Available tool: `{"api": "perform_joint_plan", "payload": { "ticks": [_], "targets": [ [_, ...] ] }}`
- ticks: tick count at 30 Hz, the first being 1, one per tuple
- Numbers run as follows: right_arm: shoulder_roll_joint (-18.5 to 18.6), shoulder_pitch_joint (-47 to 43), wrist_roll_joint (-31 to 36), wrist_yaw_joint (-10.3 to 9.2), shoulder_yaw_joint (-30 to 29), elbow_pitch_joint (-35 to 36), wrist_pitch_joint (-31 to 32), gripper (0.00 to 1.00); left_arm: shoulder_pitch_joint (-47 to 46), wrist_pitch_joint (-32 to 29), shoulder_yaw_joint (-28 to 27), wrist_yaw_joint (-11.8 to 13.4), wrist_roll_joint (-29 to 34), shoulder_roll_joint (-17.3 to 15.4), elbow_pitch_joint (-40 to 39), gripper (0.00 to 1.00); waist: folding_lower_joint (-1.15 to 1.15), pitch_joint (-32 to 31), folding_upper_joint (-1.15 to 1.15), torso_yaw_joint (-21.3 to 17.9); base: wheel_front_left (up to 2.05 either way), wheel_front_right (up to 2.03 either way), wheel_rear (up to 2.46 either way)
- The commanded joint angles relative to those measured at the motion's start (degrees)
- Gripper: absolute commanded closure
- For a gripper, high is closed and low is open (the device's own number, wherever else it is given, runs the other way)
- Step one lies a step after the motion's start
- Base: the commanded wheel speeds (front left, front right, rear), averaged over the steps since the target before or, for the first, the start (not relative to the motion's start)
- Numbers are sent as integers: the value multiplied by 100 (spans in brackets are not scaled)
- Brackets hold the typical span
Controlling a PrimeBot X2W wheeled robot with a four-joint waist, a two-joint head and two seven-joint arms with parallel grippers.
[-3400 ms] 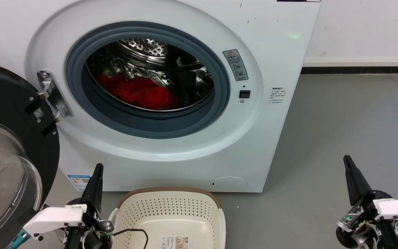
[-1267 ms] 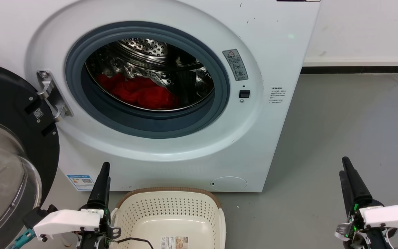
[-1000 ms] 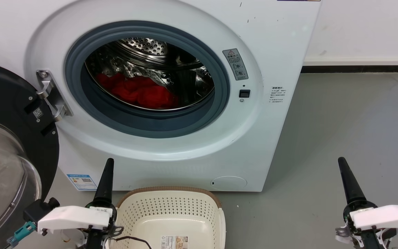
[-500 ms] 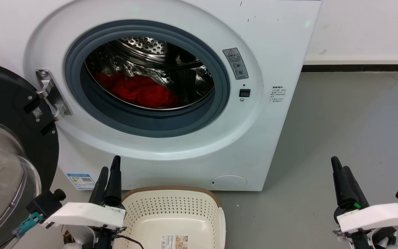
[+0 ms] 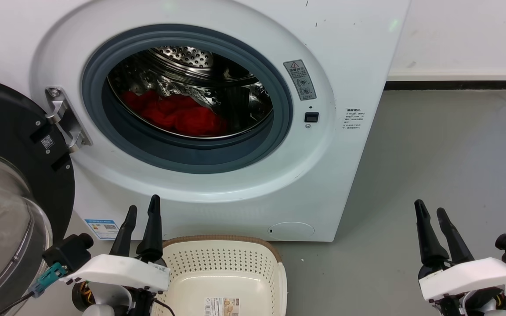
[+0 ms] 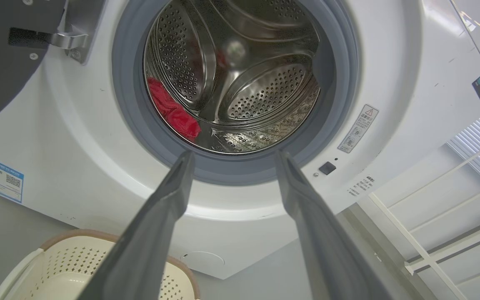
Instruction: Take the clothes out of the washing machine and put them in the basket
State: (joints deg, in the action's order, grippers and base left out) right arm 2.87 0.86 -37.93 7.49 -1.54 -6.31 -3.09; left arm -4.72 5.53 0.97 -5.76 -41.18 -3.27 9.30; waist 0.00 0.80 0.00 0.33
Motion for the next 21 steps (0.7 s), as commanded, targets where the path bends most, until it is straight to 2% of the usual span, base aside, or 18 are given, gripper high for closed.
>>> {"api": "perform_joint_plan", "payload": {
  "ticks": [1,21],
  "targets": [
    [6,-3,229,0,11,112,-49,0,-127,63,30,14,223,-51,-86,0,0,3,0,4,0,0,0],
    [4,-103,1555,0,77,224,-180,0,-150,364,230,188,1537,-137,-147,0,0,30,0,26,0,0,0]
  ]
}}
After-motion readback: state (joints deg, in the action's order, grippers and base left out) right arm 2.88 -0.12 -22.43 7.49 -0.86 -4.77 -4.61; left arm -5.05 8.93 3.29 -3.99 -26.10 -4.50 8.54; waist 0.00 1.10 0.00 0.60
